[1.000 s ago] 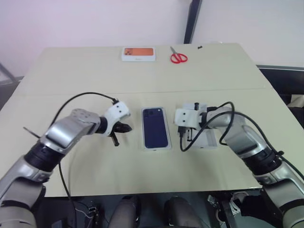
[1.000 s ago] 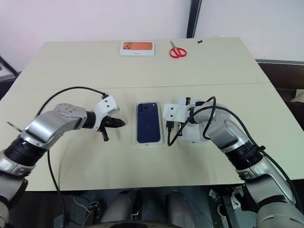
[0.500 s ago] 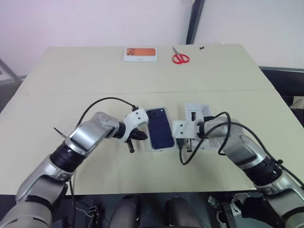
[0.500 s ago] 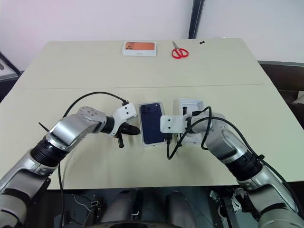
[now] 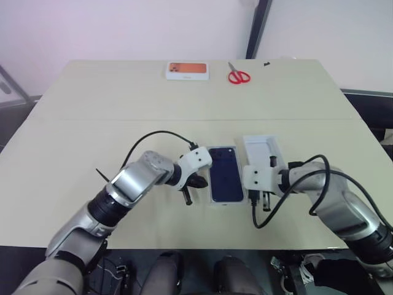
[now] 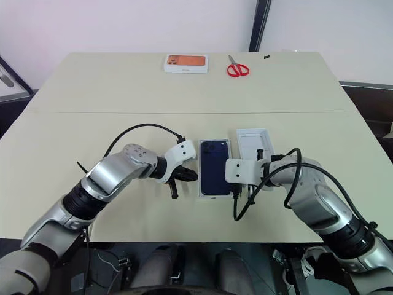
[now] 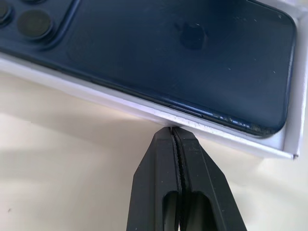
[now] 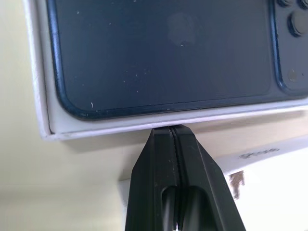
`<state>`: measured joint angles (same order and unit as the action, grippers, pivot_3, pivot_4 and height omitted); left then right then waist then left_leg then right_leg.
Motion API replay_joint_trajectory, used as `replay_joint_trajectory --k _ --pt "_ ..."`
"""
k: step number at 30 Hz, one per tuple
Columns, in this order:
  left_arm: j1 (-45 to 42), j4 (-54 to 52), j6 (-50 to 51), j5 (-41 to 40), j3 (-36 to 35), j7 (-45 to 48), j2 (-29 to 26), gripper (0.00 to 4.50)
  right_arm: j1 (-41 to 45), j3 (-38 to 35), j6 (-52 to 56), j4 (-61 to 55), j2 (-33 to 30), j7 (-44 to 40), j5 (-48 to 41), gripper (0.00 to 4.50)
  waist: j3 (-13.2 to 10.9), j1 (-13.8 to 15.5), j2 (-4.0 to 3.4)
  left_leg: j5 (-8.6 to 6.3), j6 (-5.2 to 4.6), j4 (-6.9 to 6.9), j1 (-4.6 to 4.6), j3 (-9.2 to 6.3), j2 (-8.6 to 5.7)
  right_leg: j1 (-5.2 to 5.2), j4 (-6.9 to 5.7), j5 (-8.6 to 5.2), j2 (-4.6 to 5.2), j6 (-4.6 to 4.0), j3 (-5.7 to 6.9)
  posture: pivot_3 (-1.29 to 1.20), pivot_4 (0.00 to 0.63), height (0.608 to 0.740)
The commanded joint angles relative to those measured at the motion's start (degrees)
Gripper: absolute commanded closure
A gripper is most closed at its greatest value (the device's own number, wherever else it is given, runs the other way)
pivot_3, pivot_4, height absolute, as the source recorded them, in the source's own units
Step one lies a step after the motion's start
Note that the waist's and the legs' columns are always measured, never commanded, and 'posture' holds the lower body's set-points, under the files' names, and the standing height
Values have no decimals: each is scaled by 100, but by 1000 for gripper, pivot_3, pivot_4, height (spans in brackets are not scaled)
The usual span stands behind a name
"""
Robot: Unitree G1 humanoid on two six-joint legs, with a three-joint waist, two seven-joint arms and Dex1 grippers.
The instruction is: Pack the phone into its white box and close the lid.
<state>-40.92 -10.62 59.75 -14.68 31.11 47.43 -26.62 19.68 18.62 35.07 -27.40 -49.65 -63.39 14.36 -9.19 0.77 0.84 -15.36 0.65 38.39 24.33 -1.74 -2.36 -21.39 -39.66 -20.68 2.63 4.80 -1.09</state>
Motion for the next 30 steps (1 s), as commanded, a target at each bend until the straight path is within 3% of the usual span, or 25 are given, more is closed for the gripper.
replay_joint_trajectory --k 1,19,26,29,30 --pt "-97 -121 -96 -109 232 175 293 4445 30 -77 11 -524 66 10 -201 4500 0 -1 0 0 1 0 0 0 0 0 0 0 0 0 0 0 150 740" --pt "12 -261 -68 -29 109 349 -6 4445 169 -136 -187 -93 -28 79 -140 4500 0 -24 0 3 6 -1 -1 0 0 -2 0 0 -1 0 0 0 150 740" --pt "6 -163 -122 3 -206 380 -371 4445 173 -563 -133 -89 -359 -96 -405 4500 0 -25 0 3 6 -1 0 0 0 -2 0 0 -1 0 0 0 150 740" --pt "-10 -110 -214 -25 -481 476 -696 4500 196 -954 90 -136 -596 -344 -818 3682 0 -26 0 3 5 -2 0 0 0 -3 -1 0 -1 0 0 0 150 740" --pt "-7 -80 -265 -20 -553 512 -818 4500 213 -1097 164 -150 -653 -410 -972 3197 0 -29 -1 2 3 -2 0 0 0 -4 -1 0 -1 0 -1 0 150 740"
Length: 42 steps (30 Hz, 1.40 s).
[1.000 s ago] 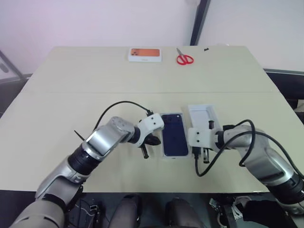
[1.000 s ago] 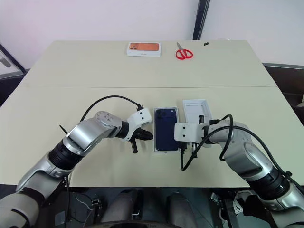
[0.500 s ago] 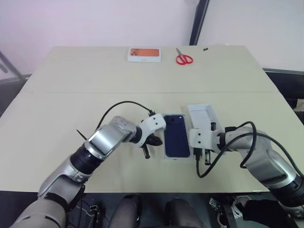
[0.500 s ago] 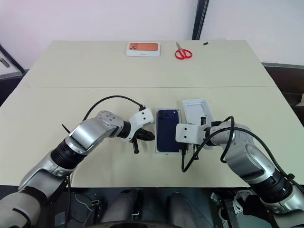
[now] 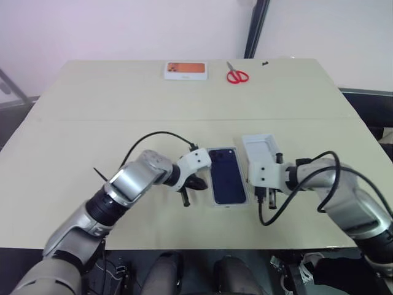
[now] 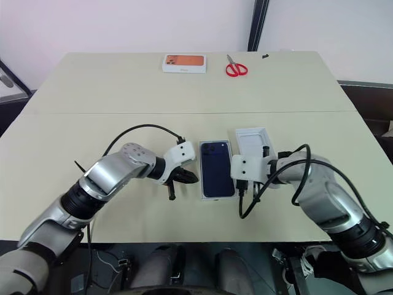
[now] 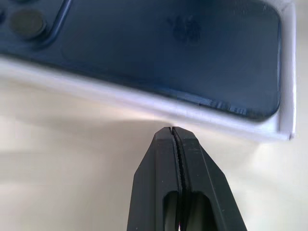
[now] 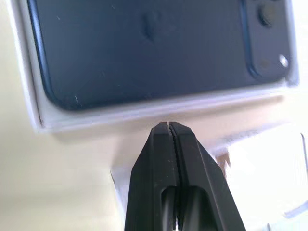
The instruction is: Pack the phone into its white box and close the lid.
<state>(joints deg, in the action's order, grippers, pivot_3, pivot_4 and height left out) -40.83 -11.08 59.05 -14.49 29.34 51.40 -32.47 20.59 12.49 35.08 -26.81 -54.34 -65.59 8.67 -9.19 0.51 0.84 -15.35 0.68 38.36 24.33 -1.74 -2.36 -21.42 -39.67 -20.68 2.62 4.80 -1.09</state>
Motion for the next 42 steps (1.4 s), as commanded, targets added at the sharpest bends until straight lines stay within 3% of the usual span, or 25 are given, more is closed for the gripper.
replay_joint_trajectory --k 1,4,8,14,18,23,26,30,31,35,37,40,42 --pt "7 -11 -293 -36 -479 193 -416 4500 194 -675 358 -216 -192 -217 -600 2718 0 -8 0 -2 -3 0 0 0 0 0 0 0 0 0 0 0 150 740" --pt "65 73 -464 -155 -854 374 -738 4500 436 -955 1175 -224 -69 -125 -1045 1275 0 -27 0 -2 -4 -2 -1 0 0 0 0 0 0 0 0 0 150 740" --pt "275 -18 -1322 -503 -1550 773 -859 4500 874 -744 2987 -108 292 381 -1339 1275 0 -26 0 -2 -4 -4 0 0 3 -1 2 0 1 0 0 0 150 740" --pt "751 -161 -2610 -622 -1800 1478 -1055 4500 1449 -579 5004 266 1027 1270 -1678 1275 0 -22 -2 0 0 -4 3 2 2 -2 8 0 5 -1 -2 0 150 740" --pt "1257 -339 -3879 -682 -2051 1726 -907 4500 1572 -549 5605 311 1359 1913 -1757 1275 0 -21 -2 1 2 -12 7 2 2 -11 8 0 6 -1 -1 0 150 740" --pt "1637 -417 -4405 -945 -2206 2008 -812 4500 1459 -697 5742 430 1619 2525 -1953 1275 1 -25 -4 -8 -14 -11 6 3 2 -8 9 0 6 -1 -1 0 150 740" --pt "1673 -354 -4477 -786 -2105 1996 -858 4500 1381 -796 5742 470 1756 2875 -2060 2117 1 -41 -4 -9 -16 -12 6 3 2 -10 7 0 6 -1 0 0 150 740" --pt "1674 -273 -4586 -647 -2081 1915 -845 4500 1412 -980 5742 535 1896 3236 -2257 4150 1 -68 -4 -12 -21 -12 5 3 2 -9 6 1 5 0 0 0 150 740" --pt "1684 -272 -4594 -645 -2102 1889 -837 4500 1435 -1019 5742 542 1908 3295 -2330 4444 1 -88 -4 -13 -22 -12 5 3 2 -9 4 1 4 0 1 0 150 740" --pt "1741 -208 -4627 -617 -2251 1727 -832 4500 1661 -1239 5742 544 1896 3417 -2685 4444 1 -142 -4 -13 -23 -14 5 3 2 -12 0 1 3 0 1 0 150 740" --pt "1764 -16 -4651 -568 -2459 1482 -818 4500 2036 -1771 5742 692 2132 3456 -2943 4444 -1 -181 -7 -14 -24 -15 5 3 2 -16 -4 1 2 0 -1 0 150 740" --pt "1710 510 -4653 -464 -2850 932 -770 4500 2557 -2928 5742 1217 2669 3564 -4309 4444 -2 -186 -8 -14 -24 -16 5 7 2 -31 -29 1 0 0 -5 0 150 740" --pt "1674 786 -4667 -471 -3049 741 -762 4500 2668 -3351 5742 1535 2937 4025 -5794 4444 0 -171 -6 -14 -24 -19 5 4 4 -36 -36 1 -2 0 -1 0 150 740"
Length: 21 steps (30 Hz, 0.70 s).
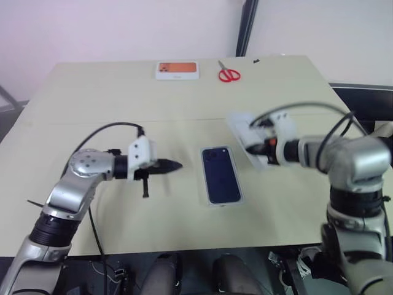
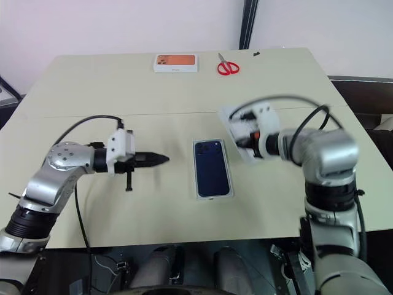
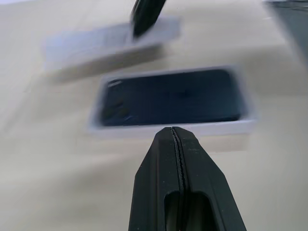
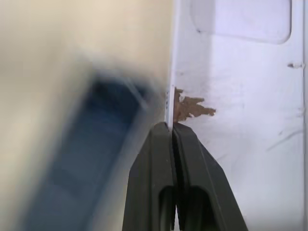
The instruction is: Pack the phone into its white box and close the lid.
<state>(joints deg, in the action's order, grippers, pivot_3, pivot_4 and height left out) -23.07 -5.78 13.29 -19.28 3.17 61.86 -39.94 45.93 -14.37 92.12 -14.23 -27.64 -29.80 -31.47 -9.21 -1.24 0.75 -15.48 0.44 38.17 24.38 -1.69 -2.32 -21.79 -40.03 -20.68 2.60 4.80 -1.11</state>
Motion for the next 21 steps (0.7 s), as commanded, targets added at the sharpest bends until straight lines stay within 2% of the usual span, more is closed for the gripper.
replay_joint_trajectory --k 1,3,4,5,6,7,13,16,21 --pt "-114 367 -96 6 -521 -393 -7 4500 164 -820 38 463 409 828 -2623 4444 1 11 2 0 0 -2 0 -2 2 0 0 0 0 0 2 0 150 740" --pt "-125 496 -139 28 -604 -477 -8 4500 136 -965 38 824 671 1825 -4213 4444 1 13 2 0 0 -1 2 0 2 2 -1 0 3 0 2 0 150 740" --pt "-120 543 -163 58 -620 -502 -20 4500 -200 -372 -722 819 478 2939 -5945 4444 1 16 2 1 1 1 4 1 1 2 0 0 4 0 2 0 150 740" --pt "-123 576 -188 86 -614 -521 -25 4500 -492 76 -1320 784 472 3824 -7126 4444 2 34 4 1 2 5 5 2 1 5 1 0 5 0 2 0 150 740" --pt "-125 590 -204 112 -603 -547 -21 4500 -761 392 -1801 688 598 4481 -7841 4444 3 28 8 3 5 8 6 -3 1 10 4 0 9 0 4 0 150 740" --pt "-126 591 -216 132 -592 -569 -12 4500 -988 573 -2161 548 798 4946 -8151 4444 3 4 7 2 4 12 2 -4 2 20 10 0 10 1 8 0 150 740" --pt "-117 493 -183 145 -550 -675 60 4500 -2019 974 -3365 -420 2301 6966 -8153 4444 2 -131 6 2 -7 5 3 -2 1 19 4 0 6 1 6 0 150 740" --pt "-109 430 -169 165 -455 -668 104 4500 -2323 1085 -3743 -658 2796 7904 -8153 4444 3 -140 5 5 0 0 3 -2 2 11 4 0 4 1 5 0 150 740" --pt "-172 351 -149 228 -170 -555 214 4500 -2754 1073 -3989 -791 3171 9074 -8153 4444 4 -124 4 14 14 -1 3 -1 1 8 8 0 5 1 2 0 150 740"
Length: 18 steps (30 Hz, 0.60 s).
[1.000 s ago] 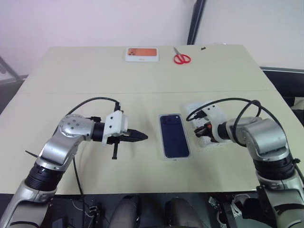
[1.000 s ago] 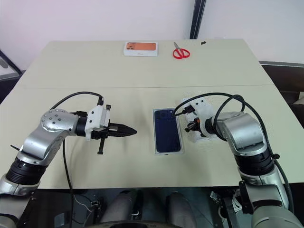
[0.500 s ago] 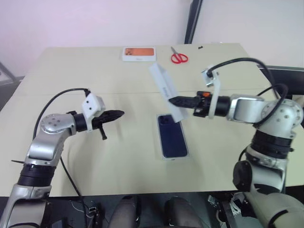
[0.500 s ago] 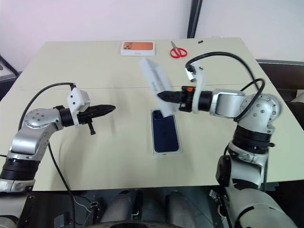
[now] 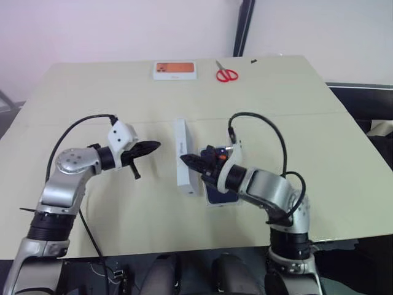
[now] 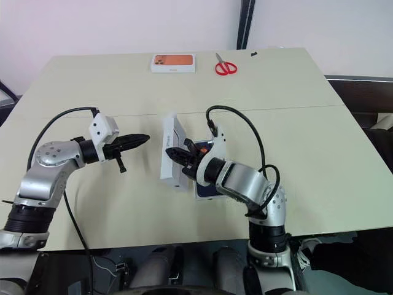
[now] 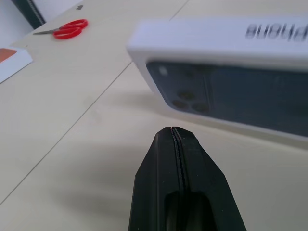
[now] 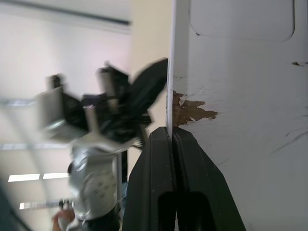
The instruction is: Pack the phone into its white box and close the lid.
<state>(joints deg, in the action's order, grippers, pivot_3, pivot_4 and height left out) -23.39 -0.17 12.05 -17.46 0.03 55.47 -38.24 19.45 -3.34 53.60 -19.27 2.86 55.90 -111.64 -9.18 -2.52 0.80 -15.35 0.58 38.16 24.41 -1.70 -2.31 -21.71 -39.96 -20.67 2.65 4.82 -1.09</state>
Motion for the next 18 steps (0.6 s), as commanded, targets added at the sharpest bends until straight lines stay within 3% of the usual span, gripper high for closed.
replay_joint_trajectory --k 1,5,10,14,18 --pt "-170 -196 -57 105 248 113 75 4500 -137 -42 -142 -300 131 620 -136 4444 1 0 -1 0 0 0 0 0 0 0 0 0 0 0 0 0 150 740" --pt "-358 -99 -54 328 616 184 233 4500 -27 -208 -16 -219 -68 580 -136 3131 1 9 -1 -1 -2 0 -1 1 0 0 1 0 -1 0 -1 0 150 740" --pt "-634 -64 34 381 931 327 465 4500 788 -347 960 285 -1802 -1124 -136 608 -3 0 -7 -10 -18 1 -1 6 -1 2 5 0 -3 0 -4 0 150 740" --pt "-971 -1 293 378 1165 375 759 4500 1559 -76 1841 644 -3757 -2397 91 608 -11 26 -21 -13 -23 -1 1 4 -1 5 11 0 -5 0 -1 0 150 740" --pt "-1182 -72 299 666 1590 441 970 4500 2025 122 2065 815 -4649 -3793 1558 608 -9 10 -18 -14 -26 -3 3 5 4 15 28 0 -7 -1 -1 0 150 740"
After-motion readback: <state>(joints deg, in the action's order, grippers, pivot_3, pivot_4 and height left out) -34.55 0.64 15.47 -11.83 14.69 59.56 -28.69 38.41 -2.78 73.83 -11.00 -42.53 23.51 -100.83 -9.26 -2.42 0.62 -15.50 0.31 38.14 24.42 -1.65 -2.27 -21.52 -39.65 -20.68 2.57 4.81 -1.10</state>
